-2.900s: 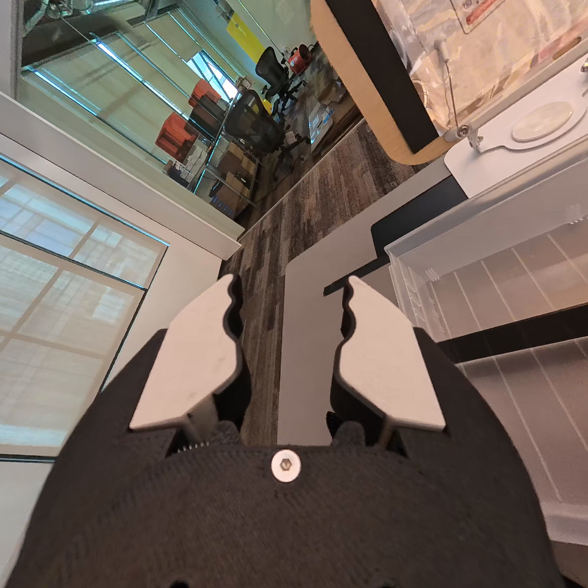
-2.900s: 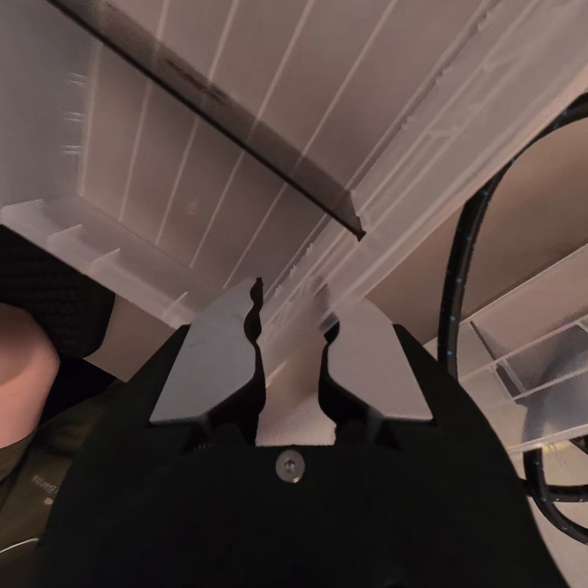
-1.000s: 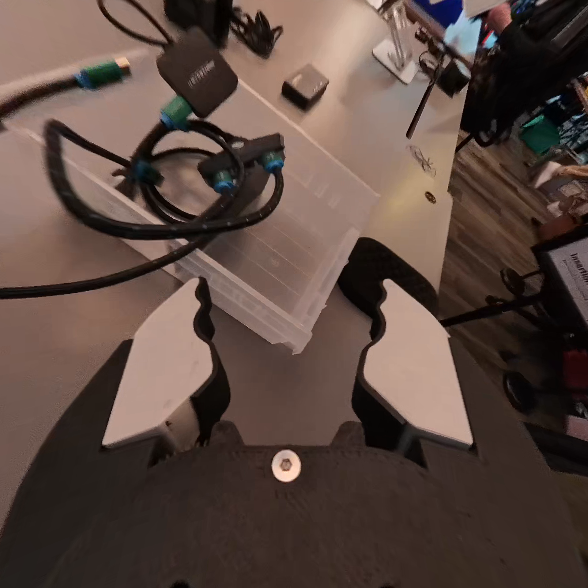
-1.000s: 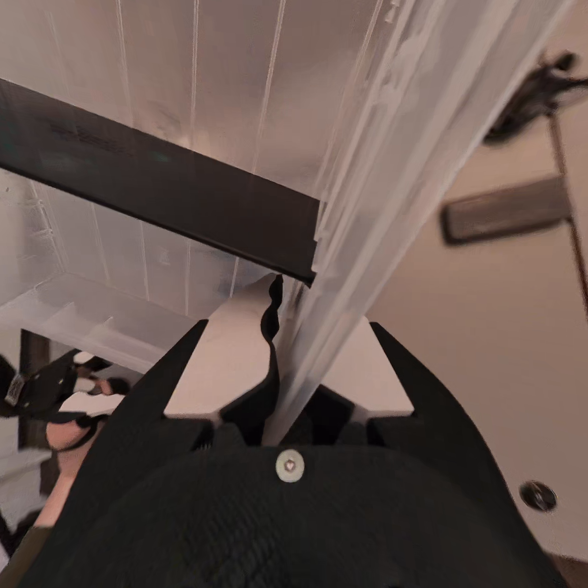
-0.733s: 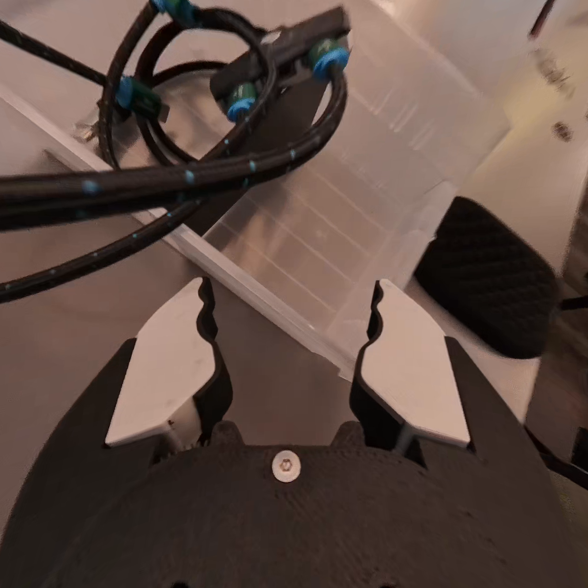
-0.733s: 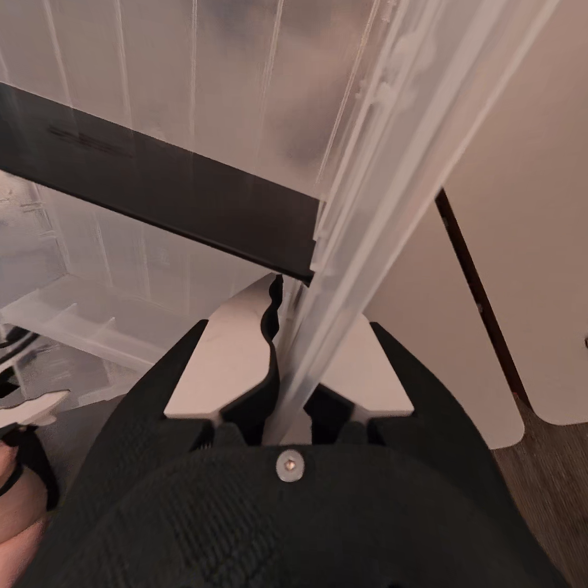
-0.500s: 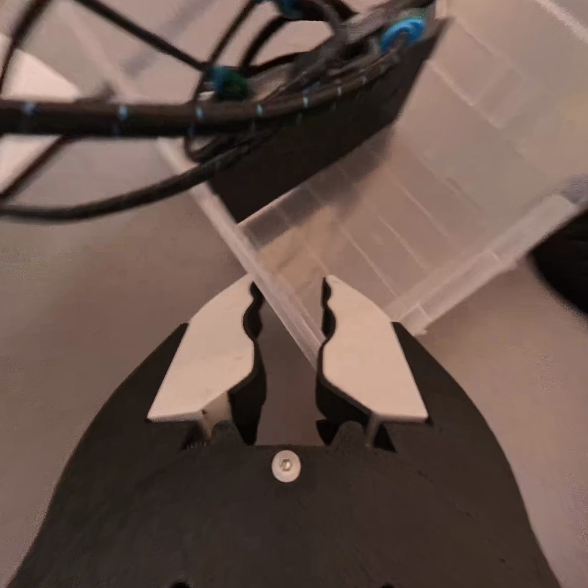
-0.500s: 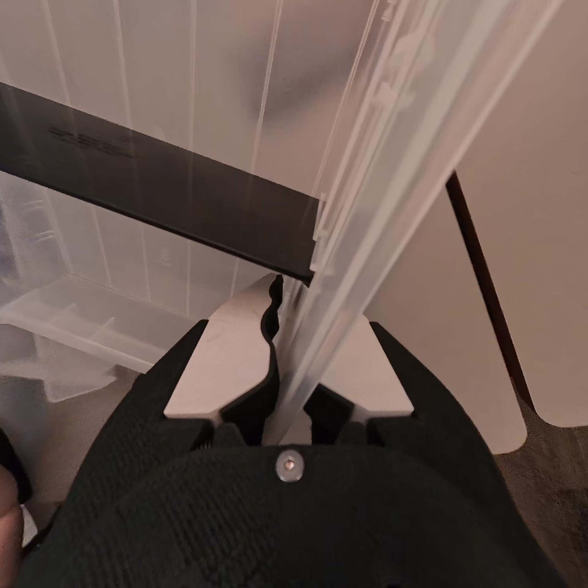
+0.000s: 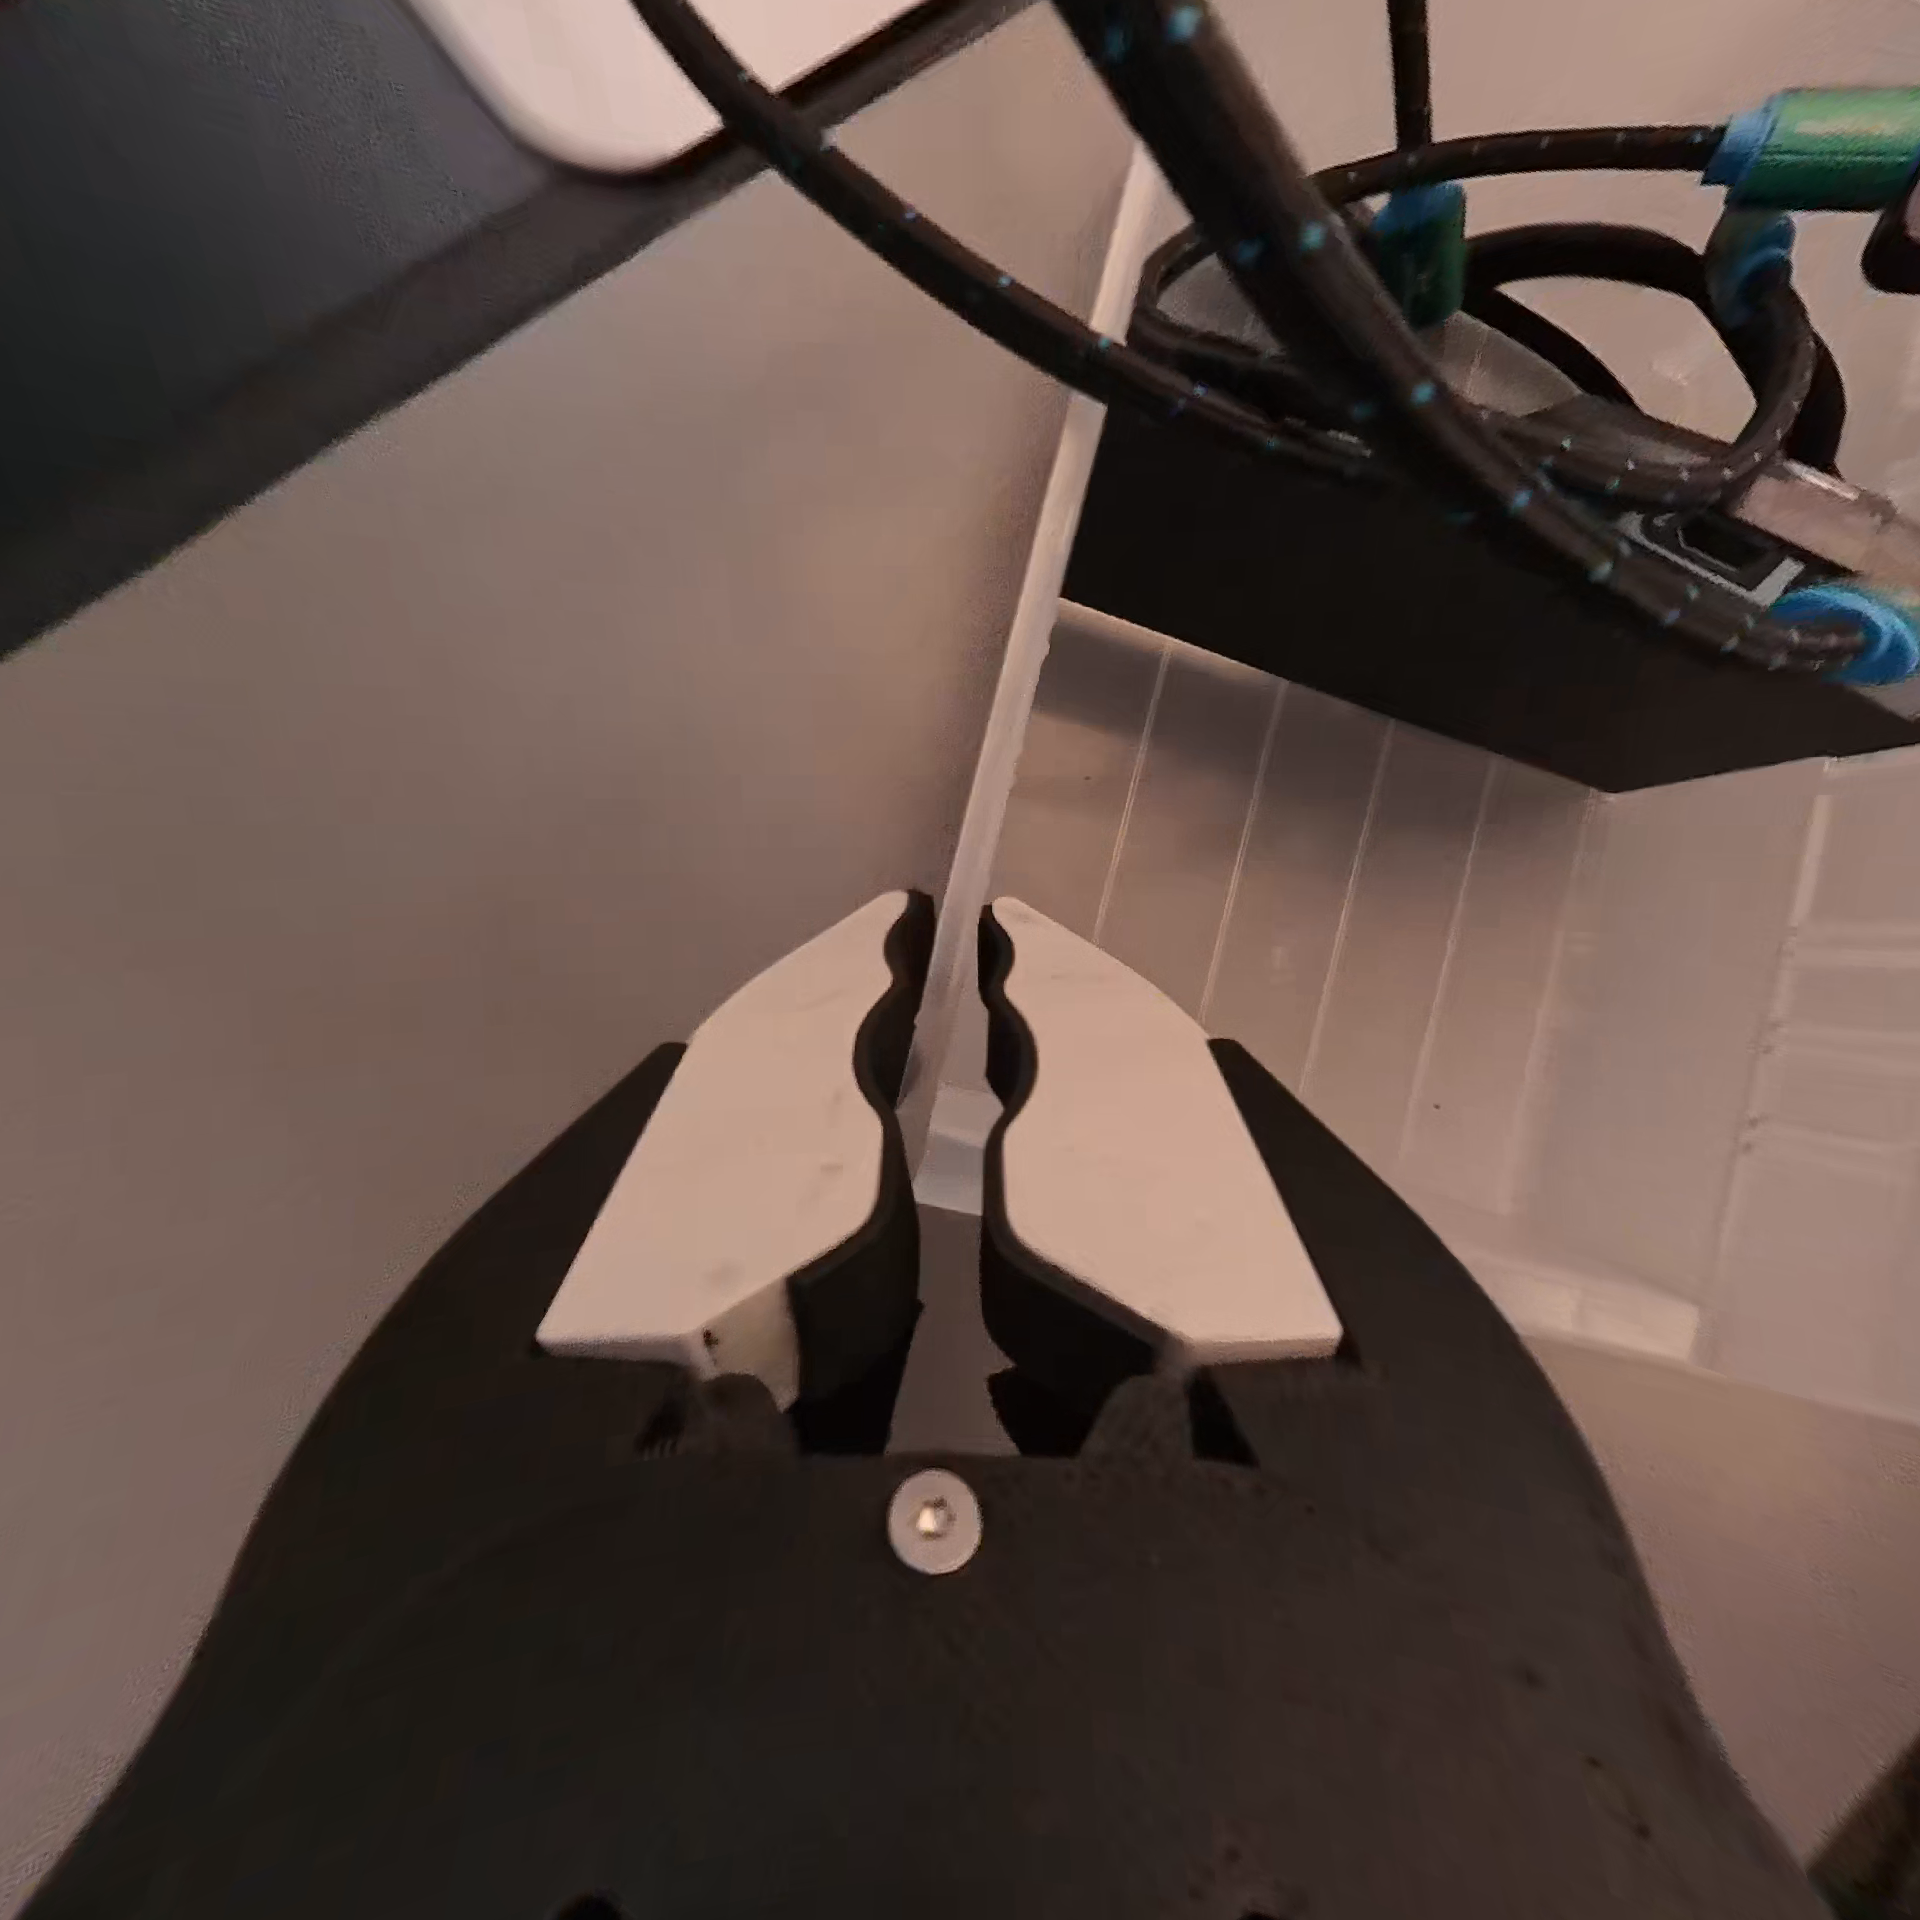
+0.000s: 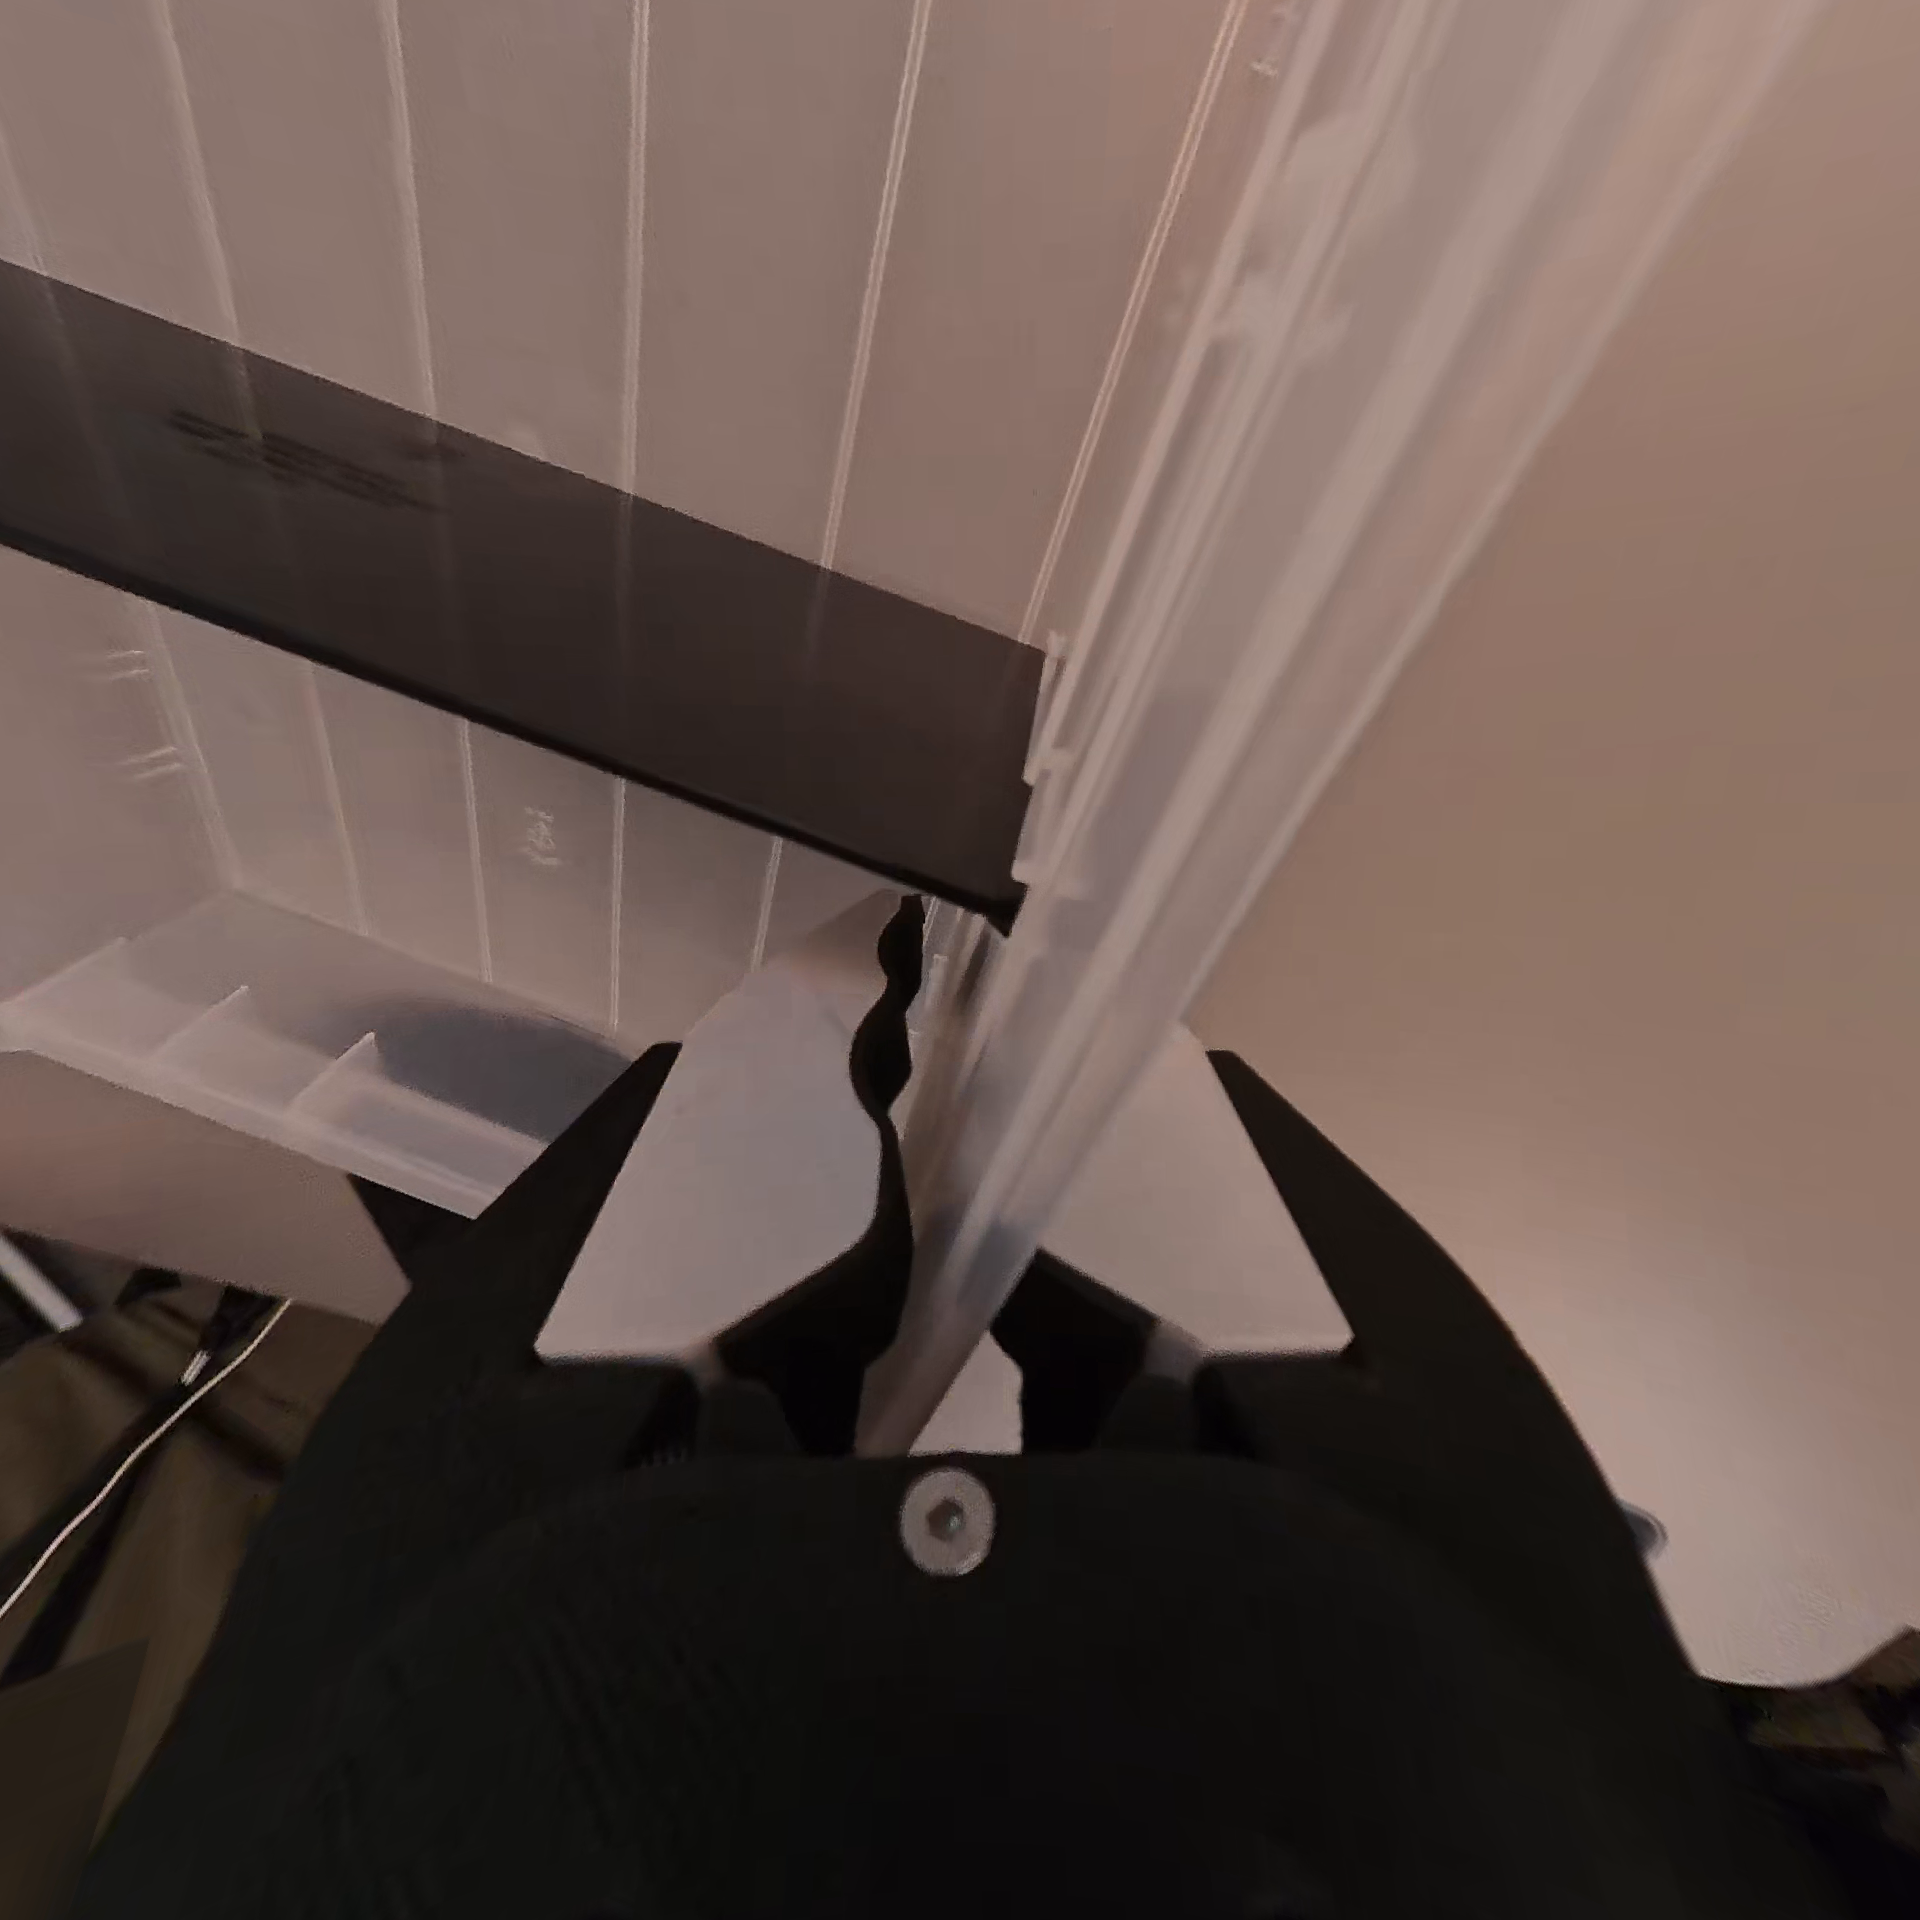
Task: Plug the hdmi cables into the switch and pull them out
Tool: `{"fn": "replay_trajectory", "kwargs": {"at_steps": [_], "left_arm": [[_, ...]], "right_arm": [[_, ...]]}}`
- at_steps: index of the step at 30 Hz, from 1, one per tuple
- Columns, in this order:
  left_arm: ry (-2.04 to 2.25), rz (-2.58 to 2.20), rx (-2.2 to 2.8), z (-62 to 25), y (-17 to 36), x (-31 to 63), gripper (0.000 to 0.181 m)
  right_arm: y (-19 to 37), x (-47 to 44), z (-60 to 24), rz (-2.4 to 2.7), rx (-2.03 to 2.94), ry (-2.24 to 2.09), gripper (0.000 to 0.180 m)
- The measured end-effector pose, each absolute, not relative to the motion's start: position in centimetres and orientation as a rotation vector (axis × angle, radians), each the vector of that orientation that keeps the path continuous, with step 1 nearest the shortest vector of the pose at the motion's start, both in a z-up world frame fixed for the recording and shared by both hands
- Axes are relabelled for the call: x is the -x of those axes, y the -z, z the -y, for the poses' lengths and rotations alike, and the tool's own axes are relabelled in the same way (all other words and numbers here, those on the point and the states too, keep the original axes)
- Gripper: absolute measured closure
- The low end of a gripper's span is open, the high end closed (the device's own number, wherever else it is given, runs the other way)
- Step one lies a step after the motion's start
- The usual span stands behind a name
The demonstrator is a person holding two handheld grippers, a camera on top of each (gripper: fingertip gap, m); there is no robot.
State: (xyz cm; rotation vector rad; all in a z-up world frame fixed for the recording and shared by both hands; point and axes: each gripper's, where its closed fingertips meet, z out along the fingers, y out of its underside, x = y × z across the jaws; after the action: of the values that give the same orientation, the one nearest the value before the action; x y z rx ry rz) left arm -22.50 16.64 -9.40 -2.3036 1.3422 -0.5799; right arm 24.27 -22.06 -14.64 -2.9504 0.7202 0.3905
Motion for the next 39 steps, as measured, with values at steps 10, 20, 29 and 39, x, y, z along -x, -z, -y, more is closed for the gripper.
{"fn": "replay_trajectory", "kwargs": {"at_steps": [10,20,29,39], "left_arm": [[0.494,-0.824,2.634,-19.3,9.5,42.0,0.174],[0.34,-0.953,2.925,-11.7,9.7,44.5,0.175],[0.27,-0.884,2.977,-13.5,10.9,43.0,0.173],[0.439,-0.681,2.966,-14.9,11.0,43.2,0.172]], "right_arm": [[14.9,-21.4,16.9,-0.553,3.098,-0.378,0.169],[14.9,-22.4,15.8,-0.514,3.066,-0.371,0.167],[15.0,-22.2,15.3,-0.498,3.081,-0.36,0.167],[14.9,-23.8,16.9,-0.423,3.12,-0.27,0.174]]}}
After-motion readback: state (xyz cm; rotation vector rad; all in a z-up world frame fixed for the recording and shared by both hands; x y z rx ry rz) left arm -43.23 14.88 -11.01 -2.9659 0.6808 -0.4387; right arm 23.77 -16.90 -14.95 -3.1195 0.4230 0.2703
